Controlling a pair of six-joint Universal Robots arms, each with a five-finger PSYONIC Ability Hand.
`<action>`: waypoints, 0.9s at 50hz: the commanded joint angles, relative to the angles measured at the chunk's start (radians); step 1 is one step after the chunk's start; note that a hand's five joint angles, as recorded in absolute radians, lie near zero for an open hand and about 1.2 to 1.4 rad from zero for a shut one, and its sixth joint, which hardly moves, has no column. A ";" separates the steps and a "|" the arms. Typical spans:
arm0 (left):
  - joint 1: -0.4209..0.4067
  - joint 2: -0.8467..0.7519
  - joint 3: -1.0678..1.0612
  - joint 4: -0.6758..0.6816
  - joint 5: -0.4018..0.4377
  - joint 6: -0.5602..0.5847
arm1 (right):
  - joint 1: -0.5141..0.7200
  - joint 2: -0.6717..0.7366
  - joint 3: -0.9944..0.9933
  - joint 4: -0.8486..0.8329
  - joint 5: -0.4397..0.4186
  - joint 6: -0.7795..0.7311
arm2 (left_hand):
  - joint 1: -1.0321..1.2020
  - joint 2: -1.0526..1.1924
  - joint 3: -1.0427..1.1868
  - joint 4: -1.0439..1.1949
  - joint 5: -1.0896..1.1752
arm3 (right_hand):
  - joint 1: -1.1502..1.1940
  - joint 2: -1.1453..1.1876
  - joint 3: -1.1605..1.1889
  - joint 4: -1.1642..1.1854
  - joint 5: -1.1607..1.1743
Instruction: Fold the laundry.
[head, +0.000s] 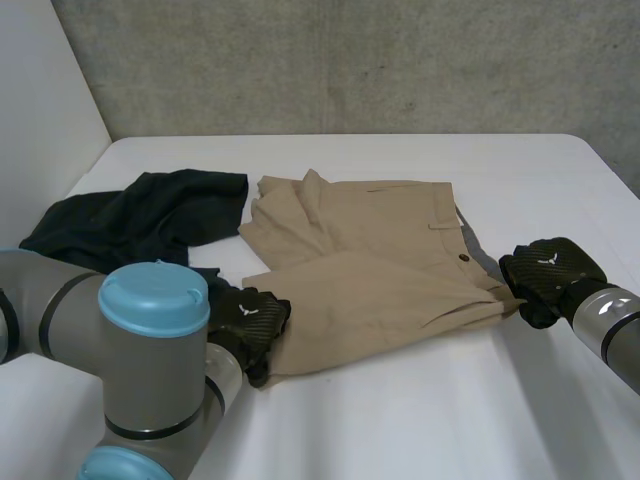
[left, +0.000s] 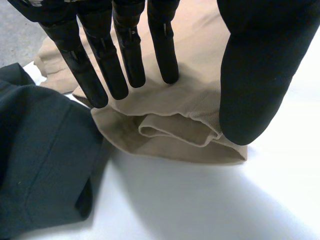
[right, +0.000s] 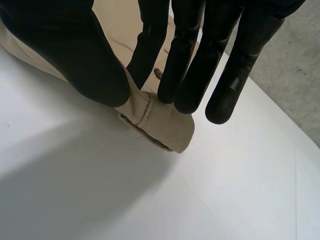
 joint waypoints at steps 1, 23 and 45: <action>-0.006 -0.035 0.038 -0.003 -0.004 0.000 | 0.000 0.000 0.000 -0.003 0.000 0.000 | 0.064 0.075 0.072 0.080 0.087 | 0.413 0.225 0.219 0.207 0.225; -0.003 0.178 0.188 -0.011 -0.084 0.002 | 0.003 -0.133 -0.135 0.035 0.020 -0.009 | 0.815 0.827 0.823 0.831 0.838 | 0.413 0.225 0.219 0.207 0.225; 0.007 0.385 0.368 -0.161 -0.076 0.003 | 0.009 -0.311 -0.643 0.414 0.011 0.094 | 0.815 0.827 0.823 0.831 0.838 | 0.413 0.225 0.219 0.207 0.225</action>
